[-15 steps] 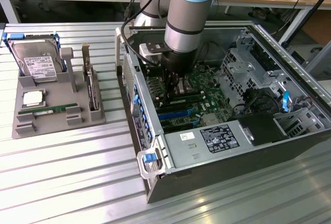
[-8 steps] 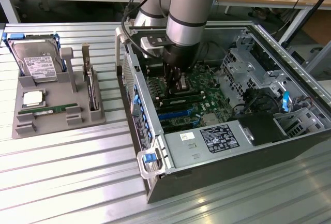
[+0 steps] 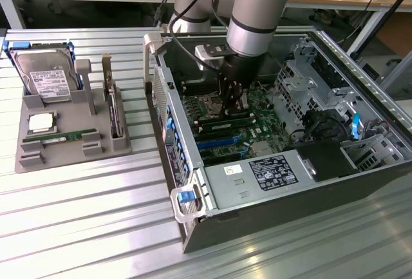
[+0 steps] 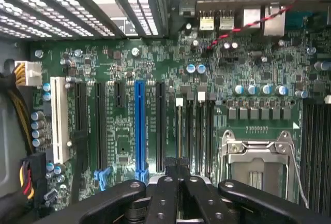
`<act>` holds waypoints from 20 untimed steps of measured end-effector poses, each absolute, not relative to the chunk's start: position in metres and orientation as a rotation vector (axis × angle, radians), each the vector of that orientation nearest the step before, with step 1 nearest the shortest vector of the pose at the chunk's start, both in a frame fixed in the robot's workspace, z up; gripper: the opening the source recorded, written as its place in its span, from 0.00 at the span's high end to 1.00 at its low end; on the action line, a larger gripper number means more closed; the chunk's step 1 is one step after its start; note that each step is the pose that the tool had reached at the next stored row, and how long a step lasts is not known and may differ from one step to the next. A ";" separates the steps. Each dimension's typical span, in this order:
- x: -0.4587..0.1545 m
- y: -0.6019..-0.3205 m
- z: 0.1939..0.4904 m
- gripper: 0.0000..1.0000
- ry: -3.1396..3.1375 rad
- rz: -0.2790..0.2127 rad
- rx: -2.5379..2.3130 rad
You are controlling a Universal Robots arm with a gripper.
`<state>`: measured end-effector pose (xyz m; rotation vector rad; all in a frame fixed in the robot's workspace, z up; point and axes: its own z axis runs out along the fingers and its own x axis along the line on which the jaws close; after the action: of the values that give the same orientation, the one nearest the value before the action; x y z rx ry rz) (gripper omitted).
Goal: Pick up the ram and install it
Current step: 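Press down the ram until it locks into place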
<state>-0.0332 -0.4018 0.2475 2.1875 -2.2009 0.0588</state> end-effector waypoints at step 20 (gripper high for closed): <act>0.085 -0.402 0.245 0.89 -2.174 0.003 2.164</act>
<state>0.0848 -0.4018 0.2455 2.1639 -2.1740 0.0031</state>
